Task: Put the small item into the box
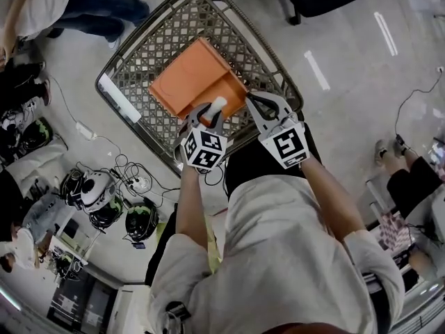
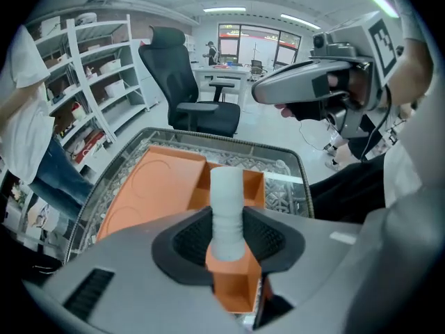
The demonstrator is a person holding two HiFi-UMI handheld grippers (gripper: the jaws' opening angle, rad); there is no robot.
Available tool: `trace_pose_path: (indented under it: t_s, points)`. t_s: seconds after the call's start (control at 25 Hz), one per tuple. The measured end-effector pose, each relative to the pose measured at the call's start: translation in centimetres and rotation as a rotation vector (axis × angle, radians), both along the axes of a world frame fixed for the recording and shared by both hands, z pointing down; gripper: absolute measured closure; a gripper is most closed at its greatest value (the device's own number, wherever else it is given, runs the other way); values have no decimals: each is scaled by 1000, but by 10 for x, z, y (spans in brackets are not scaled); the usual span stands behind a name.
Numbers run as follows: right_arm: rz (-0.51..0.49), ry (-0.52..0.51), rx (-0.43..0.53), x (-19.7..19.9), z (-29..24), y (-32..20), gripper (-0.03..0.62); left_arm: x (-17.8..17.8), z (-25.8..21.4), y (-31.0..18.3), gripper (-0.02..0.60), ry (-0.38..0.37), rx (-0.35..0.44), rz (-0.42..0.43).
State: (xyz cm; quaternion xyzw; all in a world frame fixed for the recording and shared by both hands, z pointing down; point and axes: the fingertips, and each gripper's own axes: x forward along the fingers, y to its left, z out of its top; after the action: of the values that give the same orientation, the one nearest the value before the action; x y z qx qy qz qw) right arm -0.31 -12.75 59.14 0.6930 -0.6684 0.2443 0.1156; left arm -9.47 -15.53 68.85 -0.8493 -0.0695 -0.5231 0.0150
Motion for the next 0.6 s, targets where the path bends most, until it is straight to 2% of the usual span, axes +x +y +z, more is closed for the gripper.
trace_pose_path:
  t_s: [0.6]
  points:
    - [39, -49, -60, 4, 38, 8, 591, -7, 72, 3, 446, -131, -13, 71]
